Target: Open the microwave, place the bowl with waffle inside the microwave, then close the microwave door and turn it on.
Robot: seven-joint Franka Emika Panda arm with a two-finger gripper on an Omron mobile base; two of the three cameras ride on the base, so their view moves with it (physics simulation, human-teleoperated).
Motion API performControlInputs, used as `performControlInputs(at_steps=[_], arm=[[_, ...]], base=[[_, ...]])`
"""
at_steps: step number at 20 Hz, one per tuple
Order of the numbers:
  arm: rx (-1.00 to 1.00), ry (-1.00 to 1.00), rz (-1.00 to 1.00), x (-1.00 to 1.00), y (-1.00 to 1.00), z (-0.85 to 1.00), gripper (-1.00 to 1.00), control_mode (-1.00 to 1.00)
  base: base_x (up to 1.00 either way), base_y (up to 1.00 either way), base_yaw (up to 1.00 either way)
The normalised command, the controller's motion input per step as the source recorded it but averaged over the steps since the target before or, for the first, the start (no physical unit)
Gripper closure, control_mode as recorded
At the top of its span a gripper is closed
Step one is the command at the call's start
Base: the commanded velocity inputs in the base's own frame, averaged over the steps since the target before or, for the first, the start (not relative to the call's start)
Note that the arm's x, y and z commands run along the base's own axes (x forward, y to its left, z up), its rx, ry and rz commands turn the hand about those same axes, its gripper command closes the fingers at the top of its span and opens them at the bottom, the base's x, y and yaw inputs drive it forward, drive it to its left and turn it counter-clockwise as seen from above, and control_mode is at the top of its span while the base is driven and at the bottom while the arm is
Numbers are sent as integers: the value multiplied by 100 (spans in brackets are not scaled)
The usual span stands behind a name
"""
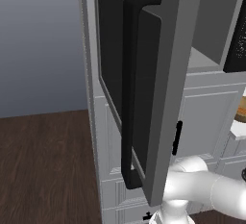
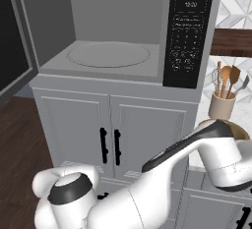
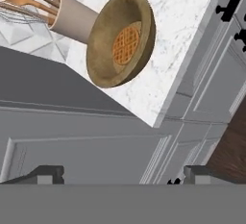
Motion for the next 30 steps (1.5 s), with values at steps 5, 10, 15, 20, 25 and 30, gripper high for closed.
performControlInputs(at_steps=[5, 10, 15, 20, 25, 30], arm=[[9, 0, -3, 39, -17, -25, -100, -100], [12, 0, -5, 29, -34, -28, -100, -100], [9, 1, -4, 26, -23, -22, -100, -100], [4, 3, -3, 17, -11, -26, -100, -100], [0, 1, -5, 18, -5, -32, -100, -100], [0, 0, -6, 19, 0, -29, -100, -100]], base=[[0, 0, 0], [0, 0, 0], [0, 0, 0], [0, 0, 0], [0, 0, 0], [0, 0, 0]])
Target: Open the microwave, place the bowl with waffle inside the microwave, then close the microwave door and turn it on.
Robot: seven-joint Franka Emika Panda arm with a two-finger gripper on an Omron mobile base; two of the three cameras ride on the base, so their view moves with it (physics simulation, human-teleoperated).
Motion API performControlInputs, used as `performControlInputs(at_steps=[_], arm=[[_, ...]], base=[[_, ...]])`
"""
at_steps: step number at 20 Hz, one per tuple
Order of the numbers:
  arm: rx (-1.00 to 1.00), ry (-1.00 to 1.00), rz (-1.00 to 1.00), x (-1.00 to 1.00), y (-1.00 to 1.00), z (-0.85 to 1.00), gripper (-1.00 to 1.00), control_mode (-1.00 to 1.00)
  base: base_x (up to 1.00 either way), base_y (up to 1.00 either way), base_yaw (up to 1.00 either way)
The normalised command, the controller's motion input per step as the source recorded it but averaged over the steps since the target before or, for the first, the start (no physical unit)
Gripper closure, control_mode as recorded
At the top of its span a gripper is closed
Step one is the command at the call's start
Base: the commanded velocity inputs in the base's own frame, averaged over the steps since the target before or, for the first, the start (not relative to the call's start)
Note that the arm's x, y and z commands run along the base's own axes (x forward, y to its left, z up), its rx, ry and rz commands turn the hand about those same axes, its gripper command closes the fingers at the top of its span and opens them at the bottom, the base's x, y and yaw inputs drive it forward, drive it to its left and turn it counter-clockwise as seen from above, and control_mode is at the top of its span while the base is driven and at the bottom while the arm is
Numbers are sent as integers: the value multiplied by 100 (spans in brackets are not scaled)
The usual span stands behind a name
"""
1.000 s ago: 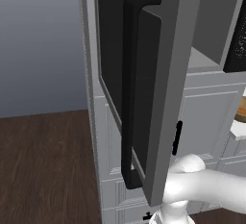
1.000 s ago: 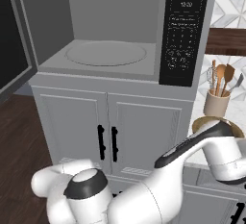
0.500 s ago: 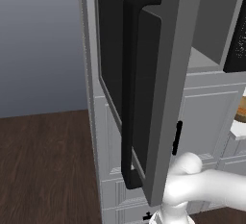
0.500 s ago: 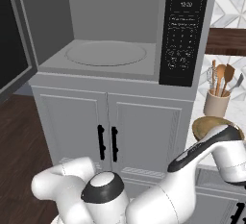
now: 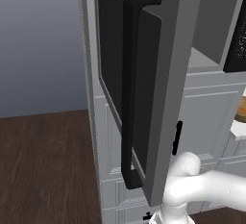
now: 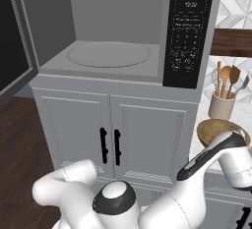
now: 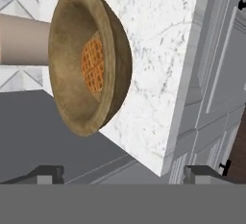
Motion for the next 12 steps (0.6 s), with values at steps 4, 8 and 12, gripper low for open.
performControlInputs(at_steps=[4, 8, 12], arm=[[0, 3, -7, 23, -4, -22, -100, -100], [0, 0, -8, 21, -14, -8, -100, -100], [0, 0, -7, 17, -16, -2, -100, -100]], base=[[0, 0, 0], [0, 0, 0], [0, 0, 0]])
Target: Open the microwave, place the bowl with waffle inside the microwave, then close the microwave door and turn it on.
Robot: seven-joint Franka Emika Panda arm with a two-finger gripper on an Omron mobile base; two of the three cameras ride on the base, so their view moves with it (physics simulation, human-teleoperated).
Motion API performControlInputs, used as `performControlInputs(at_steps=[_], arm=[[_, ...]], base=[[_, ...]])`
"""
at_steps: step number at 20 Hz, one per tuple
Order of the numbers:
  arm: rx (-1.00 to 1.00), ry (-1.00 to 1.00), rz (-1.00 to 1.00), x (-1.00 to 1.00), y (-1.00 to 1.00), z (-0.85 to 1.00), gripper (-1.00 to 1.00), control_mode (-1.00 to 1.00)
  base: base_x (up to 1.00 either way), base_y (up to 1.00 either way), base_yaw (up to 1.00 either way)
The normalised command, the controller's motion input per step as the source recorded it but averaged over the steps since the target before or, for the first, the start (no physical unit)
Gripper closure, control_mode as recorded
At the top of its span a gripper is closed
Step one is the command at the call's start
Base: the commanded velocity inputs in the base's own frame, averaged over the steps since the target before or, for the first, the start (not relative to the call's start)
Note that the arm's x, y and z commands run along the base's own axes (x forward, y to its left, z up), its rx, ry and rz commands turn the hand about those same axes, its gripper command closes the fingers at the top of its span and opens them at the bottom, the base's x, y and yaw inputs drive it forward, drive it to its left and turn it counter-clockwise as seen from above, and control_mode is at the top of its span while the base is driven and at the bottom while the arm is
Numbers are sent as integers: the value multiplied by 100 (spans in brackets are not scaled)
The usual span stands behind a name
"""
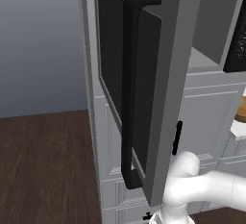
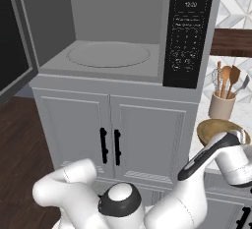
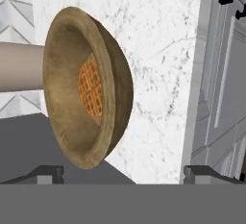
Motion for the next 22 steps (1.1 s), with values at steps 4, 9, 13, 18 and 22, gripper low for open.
performControlInputs(at_steps=[4, 9, 13, 18, 22], arm=[[0, 4, -7, 25, -13, -14, -100, -100], [0, 0, -4, 31, -13, -21, -100, -100], [0, 1, -3, 23, -20, -19, -100, -100], [3, 1, -1, 25, -12, -20, -100, -100], [3, 2, -1, 29, -9, -21, -100, -100]], base=[[0, 0, 0], [0, 0, 0], [0, 0, 0], [0, 0, 0], [0, 0, 0]])
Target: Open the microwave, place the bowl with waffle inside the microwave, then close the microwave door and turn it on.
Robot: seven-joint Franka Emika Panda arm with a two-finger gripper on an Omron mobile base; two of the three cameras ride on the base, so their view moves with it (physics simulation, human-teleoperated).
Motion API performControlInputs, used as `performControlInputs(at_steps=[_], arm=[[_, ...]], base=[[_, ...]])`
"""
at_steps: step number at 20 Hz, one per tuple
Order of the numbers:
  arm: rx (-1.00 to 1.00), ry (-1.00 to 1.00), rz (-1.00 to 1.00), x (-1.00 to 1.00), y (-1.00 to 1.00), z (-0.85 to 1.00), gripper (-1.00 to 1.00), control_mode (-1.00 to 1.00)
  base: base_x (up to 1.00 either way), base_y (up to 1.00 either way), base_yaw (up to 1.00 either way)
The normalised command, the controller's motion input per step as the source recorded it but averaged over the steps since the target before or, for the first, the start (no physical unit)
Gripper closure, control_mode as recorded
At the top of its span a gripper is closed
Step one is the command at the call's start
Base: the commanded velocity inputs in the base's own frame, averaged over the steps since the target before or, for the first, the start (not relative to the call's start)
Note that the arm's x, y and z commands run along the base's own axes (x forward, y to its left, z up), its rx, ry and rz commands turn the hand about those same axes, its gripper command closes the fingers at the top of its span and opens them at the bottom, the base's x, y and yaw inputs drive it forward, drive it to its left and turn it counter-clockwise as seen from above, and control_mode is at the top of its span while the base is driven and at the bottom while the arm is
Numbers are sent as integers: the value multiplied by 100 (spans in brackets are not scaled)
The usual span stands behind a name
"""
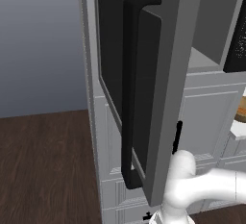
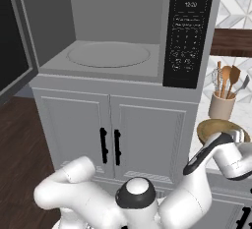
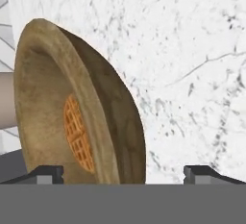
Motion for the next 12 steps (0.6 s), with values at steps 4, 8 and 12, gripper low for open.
performControlInputs(at_steps=[4, 8, 12], arm=[[3, 2, -1, 30, -6, -25, -100, -100], [5, 0, -1, 27, -8, -24, -100, -100], [3, 0, -1, 8, -7, -21, 100, -100]], base=[[0, 0, 0], [0, 0, 0], [0, 0, 0]])
